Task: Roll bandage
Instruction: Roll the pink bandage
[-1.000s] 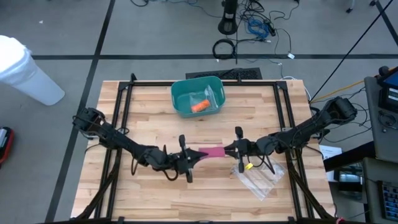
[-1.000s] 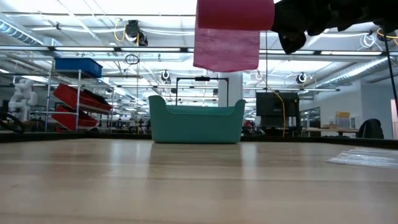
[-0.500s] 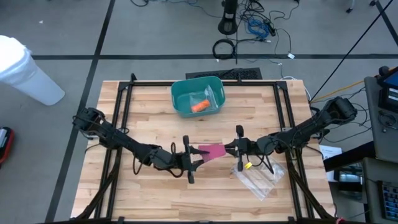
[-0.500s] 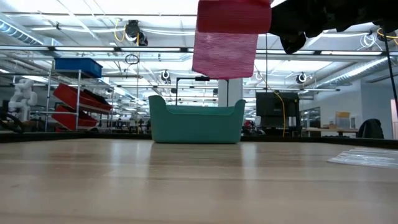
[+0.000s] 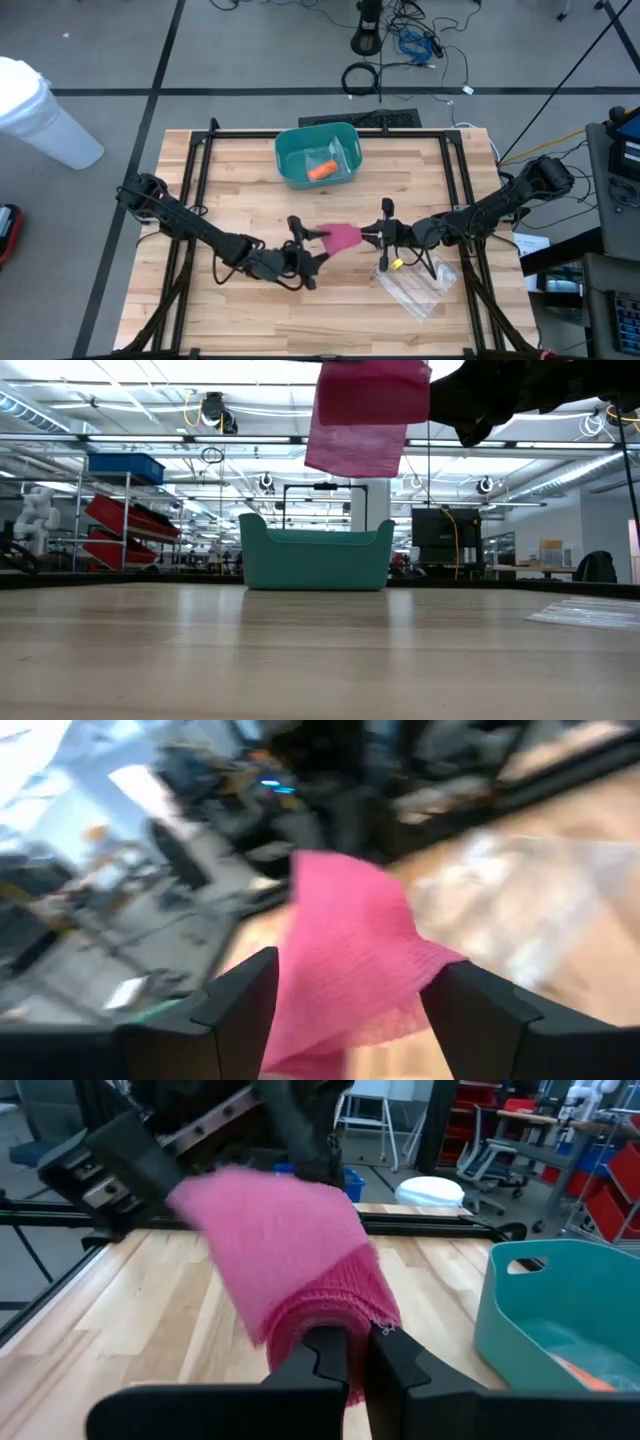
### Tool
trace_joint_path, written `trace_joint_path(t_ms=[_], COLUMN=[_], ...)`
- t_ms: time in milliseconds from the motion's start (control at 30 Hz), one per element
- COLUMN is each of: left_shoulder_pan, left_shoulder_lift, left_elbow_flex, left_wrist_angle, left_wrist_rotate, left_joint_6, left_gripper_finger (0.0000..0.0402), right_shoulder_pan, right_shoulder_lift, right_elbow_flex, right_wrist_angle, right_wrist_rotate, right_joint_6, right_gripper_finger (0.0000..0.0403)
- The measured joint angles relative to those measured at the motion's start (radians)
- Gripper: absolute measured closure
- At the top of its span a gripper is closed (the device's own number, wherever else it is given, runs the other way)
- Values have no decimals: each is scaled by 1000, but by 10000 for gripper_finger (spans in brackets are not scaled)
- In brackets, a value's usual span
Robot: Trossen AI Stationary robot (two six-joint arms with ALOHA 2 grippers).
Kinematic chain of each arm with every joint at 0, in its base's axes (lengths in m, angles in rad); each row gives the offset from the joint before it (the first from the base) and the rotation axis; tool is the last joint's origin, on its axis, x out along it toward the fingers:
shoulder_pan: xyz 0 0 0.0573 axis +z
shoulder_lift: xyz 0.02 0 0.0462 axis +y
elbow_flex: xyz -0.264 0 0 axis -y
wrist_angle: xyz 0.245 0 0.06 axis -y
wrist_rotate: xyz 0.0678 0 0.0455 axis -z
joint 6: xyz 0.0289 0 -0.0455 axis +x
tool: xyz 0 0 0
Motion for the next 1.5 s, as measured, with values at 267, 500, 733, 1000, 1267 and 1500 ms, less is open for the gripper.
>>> trace_joint_path(t_ms=[267, 500, 733, 1000, 1267, 1500], left_shoulder_pan=[7, -10, 8, -29, -31, -18], left_shoulder_lift=[0, -9, -64, -65, -66, -66], left_elbow_flex=[2, 2, 2, 2, 0, 0], left_wrist_angle=[26, -20, -158, -136, -291, -400], left_wrist_rotate=[-65, -62, -134, 40, -103, -206], left_joint_6=[18, -35, -95, -96, -191, -278], left_gripper_finger=[157, 154, 102, 86, 86, 86], right_shoulder_pan=[0, 0, 0, 0, 1, 21], right_shoulder_lift=[0, 0, 0, 0, -1, -41], right_elbow_flex=[0, 0, 0, 0, 0, 0], right_wrist_angle=[15, -9, -8, -7, 1, 6], right_wrist_rotate=[-4, 34, 36, 40, 40, 40], right_joint_6=[-9, 1, 4, 4, 4, -72], right_gripper_finger=[401, 401, 401, 401, 401, 401])
